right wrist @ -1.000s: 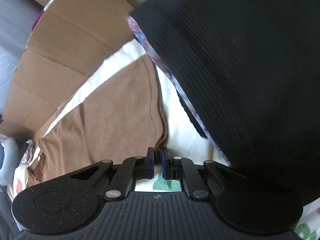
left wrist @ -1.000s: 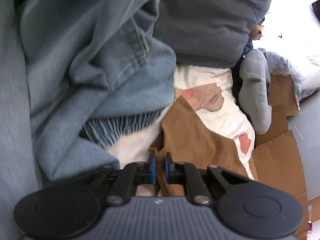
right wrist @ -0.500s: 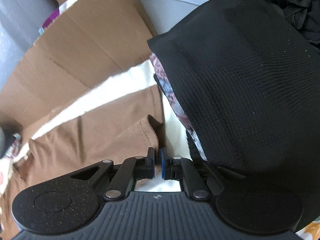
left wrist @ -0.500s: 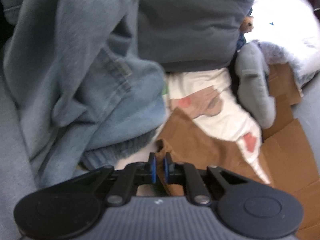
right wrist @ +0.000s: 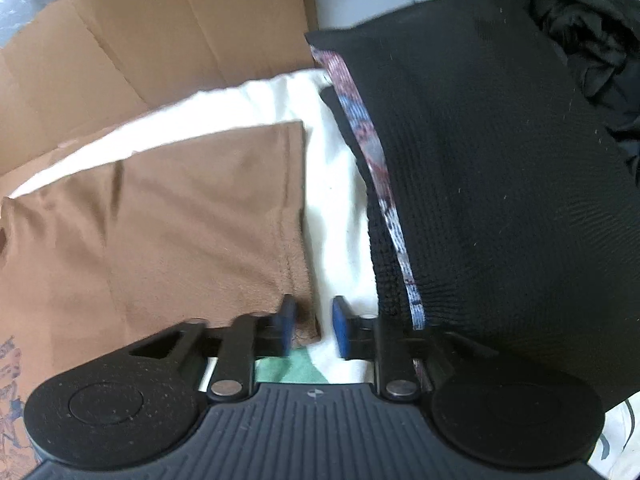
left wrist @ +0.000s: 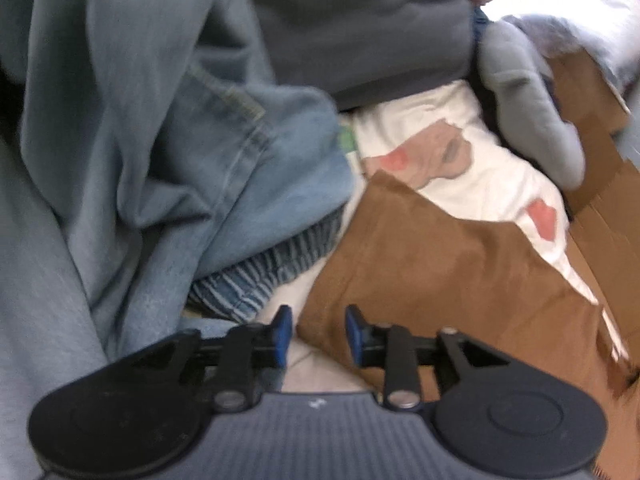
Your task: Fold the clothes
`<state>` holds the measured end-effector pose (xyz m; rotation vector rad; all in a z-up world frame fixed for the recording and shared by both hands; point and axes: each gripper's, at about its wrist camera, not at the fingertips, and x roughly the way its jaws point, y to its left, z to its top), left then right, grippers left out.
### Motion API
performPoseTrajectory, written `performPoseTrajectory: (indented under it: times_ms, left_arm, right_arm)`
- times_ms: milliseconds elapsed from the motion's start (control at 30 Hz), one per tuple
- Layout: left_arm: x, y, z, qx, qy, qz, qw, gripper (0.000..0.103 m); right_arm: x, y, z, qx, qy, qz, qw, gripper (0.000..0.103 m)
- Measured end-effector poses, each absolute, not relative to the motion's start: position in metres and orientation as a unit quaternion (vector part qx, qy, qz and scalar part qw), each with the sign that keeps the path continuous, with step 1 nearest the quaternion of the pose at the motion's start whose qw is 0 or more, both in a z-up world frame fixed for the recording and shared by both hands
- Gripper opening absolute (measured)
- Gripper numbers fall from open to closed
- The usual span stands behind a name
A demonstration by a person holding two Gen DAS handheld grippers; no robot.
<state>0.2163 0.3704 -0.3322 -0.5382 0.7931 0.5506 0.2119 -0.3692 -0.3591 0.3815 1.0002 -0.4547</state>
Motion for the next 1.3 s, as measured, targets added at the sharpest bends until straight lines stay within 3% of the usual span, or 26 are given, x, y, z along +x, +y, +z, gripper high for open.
performPoseTrajectory:
  times_ms: [333, 1000, 1100, 1300]
  left_arm:
    - [0.241, 0.370, -0.302, -0.193, 0.368, 0.226, 0.881, 0.035]
    - [0.305, 0.384, -0.333, -0.141, 0.377, 0.195, 0.894, 0.033]
    - [0.321, 0.384, -0.337, -0.125, 0.382, 0.195, 0.894, 0.037]
    - [0.356, 0.381, -0.347, -0.087, 0.404, 0.195, 0.889, 0.055]
  right_arm:
    - [0.231, -0.369, -0.326, 0.119, 0.427, -0.170, 0.880, 0.037]
    - [0.316, -0.378, -0.372, 0.044, 0.444, -0.197, 0.873, 0.037]
    - [0.321, -0.382, -0.380, 0.046, 0.450, -0.202, 0.869, 0.037]
    - [0.326, -0.384, -0.386, 0.054, 0.448, -0.211, 0.867, 0.038]
